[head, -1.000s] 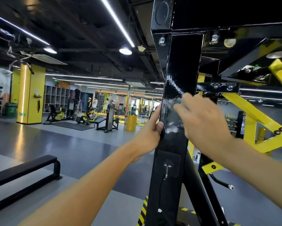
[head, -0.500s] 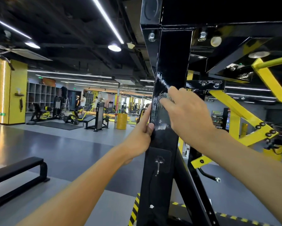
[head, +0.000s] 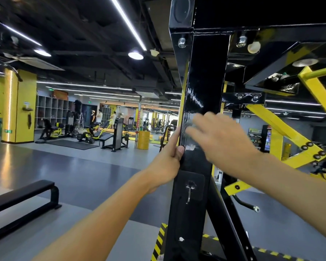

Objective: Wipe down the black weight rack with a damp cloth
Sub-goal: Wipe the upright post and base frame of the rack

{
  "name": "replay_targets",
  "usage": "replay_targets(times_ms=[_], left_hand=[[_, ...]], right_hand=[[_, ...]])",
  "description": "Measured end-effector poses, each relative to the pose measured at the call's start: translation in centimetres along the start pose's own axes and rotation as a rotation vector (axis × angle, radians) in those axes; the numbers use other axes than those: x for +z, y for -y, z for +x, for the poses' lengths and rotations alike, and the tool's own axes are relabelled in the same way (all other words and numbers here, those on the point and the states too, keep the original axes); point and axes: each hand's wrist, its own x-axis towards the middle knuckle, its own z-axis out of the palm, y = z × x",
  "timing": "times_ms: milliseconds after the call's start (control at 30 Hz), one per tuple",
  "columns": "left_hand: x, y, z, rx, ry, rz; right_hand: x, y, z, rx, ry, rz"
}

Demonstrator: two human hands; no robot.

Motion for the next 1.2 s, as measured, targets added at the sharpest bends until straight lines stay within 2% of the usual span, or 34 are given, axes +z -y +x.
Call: replay_targets(times_ms=[67, 100, 233, 267, 367, 400, 567, 667, 733, 800, 833, 900, 967, 1000, 1033, 1100, 1200], left_hand=[[-0.1, -0.4, -0.3, 0.013, 0.006, 0.022], [0.0, -0.6, -0.6, 0.009, 0.017, 0.010], [0.2, -0.8, -0.8, -0.002, 0.024, -0.019], [0.2, -0.8, -0.8, 0.009, 0.033, -0.035], [0.3, -0.4, -0.6, 0.031, 0.025, -0.054], [0.4, -0.2, -0.6, 0.026, 0.021, -0.062], [0.3, 0.0, -0.7, -0.002, -0.016, -0.077], [-0.4, 0.3, -1.0, -0.056, 0.012, -0.098], [-0.6, -0.4, -1.4, -0.054, -0.106, -0.020], [-0.4, -1.7, -1.7, 0.030, -0.344, 0.043], [-0.3, -2.4, -1.8, 0.062, -0.403, 0.005], [0.2, -4.1, -2.0, 0.036, -0.353, -0.199], [0.9, -5.5, -2.2, -0.076, -0.150, -0.400], [1.1, -6.0, -2.4, -0.133, -0.033, -0.482], [1.2, -6.4, -2.6, -0.167, 0.062, -0.569], [1.2, -6.6, -2.9, -0.175, 0.145, -0.750], [0.5, -6.3, -3.0, -0.149, 0.076, -0.901]], right_hand=[[-0.4, -0.6, 0.2, 0.208, -0.041, 0.009], [-0.4, -0.3, 0.0, 0.244, -0.047, -0.003], [-0.1, 0.6, -1.7, -0.029, 0.010, -0.031], [-0.3, -0.1, -1.7, -0.021, 0.018, -0.034], [-0.6, -0.2, -0.5, 0.218, -0.039, 0.021], [-0.6, 0.6, -0.1, 0.245, -0.062, 0.043], [0.0, 2.6, -1.6, -0.018, 0.061, 0.004], [-0.6, 0.7, -4.5, 0.065, 0.082, 0.058], [-1.4, -0.1, -5.8, 0.311, 0.102, 0.261], [-2.6, -0.4, -5.9, 0.602, 0.077, 0.620], [-3.1, -0.4, -5.6, 0.705, 0.057, 0.810], [-4.1, 0.1, -4.7, 0.829, 0.059, 1.152], [-5.1, 0.8, -3.5, 0.914, 0.073, 1.479], [-5.3, 1.3, -3.1, 0.917, 0.085, 1.567], [-5.4, 1.7, -2.8, 0.889, 0.102, 1.576], [-5.2, 2.1, -2.4, 0.781, 0.107, 1.342], [-5.1, 2.4, -2.0, 0.702, -0.042, 1.047]])
